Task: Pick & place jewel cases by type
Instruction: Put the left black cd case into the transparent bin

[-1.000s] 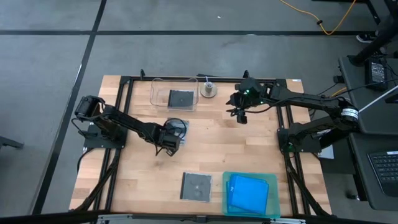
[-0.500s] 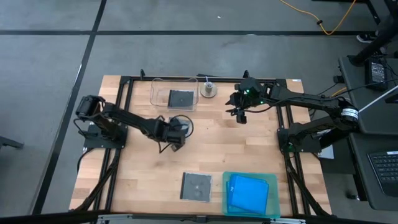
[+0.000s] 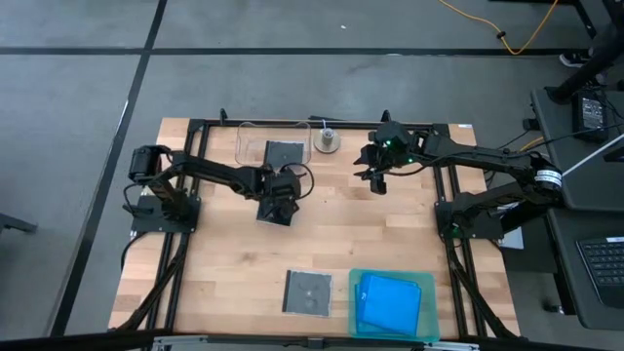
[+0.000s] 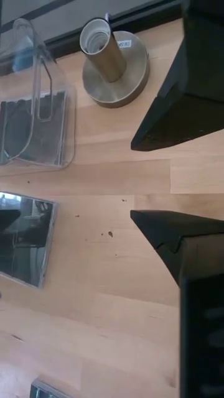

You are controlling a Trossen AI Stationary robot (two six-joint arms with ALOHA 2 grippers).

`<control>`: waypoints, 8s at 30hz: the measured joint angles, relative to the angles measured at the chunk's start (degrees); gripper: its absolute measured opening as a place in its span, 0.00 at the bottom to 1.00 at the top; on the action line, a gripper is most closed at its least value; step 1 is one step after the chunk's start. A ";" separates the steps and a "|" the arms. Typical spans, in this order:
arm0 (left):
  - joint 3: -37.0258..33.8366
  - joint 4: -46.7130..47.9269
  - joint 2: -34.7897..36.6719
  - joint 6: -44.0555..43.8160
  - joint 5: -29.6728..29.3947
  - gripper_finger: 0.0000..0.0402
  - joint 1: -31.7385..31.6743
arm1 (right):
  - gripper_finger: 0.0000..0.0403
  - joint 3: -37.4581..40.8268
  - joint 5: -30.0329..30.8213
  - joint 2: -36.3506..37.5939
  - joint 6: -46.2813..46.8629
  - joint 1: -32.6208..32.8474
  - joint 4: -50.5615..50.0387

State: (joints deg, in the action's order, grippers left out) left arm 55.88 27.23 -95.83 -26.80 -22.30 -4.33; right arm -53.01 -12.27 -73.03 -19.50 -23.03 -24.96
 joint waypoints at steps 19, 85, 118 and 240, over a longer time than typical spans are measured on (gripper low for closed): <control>0.11 -18.13 -7.87 17.30 28.45 0.00 6.40 | 0.42 0.02 0.02 -0.02 0.35 0.02 0.11; -8.07 -17.89 -1.67 -11.73 5.81 0.01 5.57 | 0.02 0.02 -11.91 -29.70 -8.25 8.65 13.51; -7.93 -10.39 4.29 -26.04 18.90 0.20 3.48 | 0.01 9.62 -2.77 -21.27 10.26 10.30 13.55; -7.74 -28.75 6.50 -34.12 21.46 0.10 2.94 | 0.01 14.34 0.63 -25.27 17.94 17.97 33.40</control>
State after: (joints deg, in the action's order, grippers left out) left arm 48.14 -1.52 -89.33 -60.93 -0.84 -1.39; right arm -38.68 -11.64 -98.30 -1.56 -5.06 8.44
